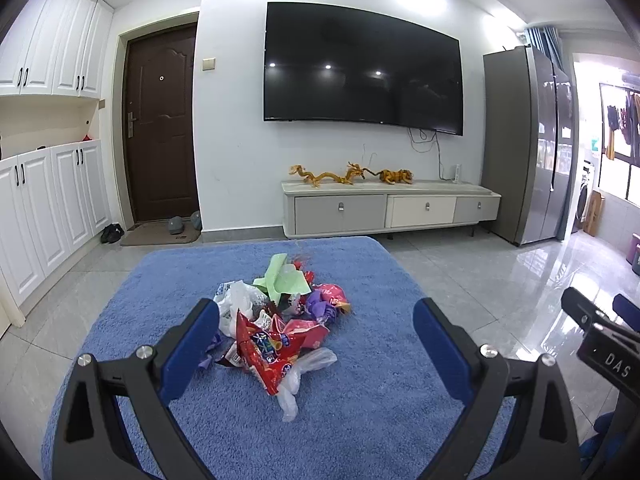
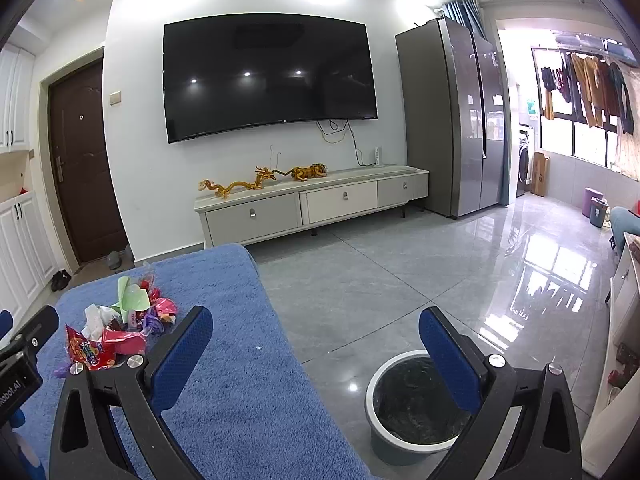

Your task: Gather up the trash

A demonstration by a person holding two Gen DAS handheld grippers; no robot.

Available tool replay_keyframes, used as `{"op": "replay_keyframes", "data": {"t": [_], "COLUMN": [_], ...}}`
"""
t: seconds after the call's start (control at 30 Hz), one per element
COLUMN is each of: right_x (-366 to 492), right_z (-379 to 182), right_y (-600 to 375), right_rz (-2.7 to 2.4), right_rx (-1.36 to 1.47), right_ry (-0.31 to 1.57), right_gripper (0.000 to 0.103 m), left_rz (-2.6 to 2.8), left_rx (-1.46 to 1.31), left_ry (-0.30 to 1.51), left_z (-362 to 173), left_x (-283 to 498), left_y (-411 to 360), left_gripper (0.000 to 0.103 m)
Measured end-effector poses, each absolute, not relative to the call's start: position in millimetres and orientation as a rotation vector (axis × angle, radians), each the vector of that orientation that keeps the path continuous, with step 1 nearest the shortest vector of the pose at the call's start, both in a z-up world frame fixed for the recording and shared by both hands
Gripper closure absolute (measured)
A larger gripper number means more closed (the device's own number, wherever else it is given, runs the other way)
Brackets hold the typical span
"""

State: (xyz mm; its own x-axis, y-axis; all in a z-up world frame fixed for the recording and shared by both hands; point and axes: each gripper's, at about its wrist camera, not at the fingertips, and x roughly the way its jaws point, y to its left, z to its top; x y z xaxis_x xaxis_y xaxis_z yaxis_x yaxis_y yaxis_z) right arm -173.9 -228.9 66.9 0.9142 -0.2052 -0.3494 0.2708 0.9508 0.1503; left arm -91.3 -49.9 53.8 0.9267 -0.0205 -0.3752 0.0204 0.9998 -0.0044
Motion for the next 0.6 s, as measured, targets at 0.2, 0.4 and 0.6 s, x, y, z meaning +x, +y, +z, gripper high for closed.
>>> {"op": "replay_keyframes", "data": {"t": [0.2,0.4,0.6], "right_x": [-165,-151,-126], "right_z": [69,73,78], "right_y": [-240,-238,-214], "right_rz": [-0.201,-0.151,-0.002], "right_rx": [0.219,0.193,0.177], "right_ry": [0.337,0.357,0.38], "right_gripper": [0.0,0.0,0.0], "left_rz": [0.017,0.077,0.089], "left_rx": [-0.017,-0.024,-0.013], "left_ry": [0.373,0.393,0.496], "left_z": [62,61,33], "left_x": [-82,-71,-63], "left_y": [-27,19,65], "left_gripper": [0.005,0.005,0.005]}}
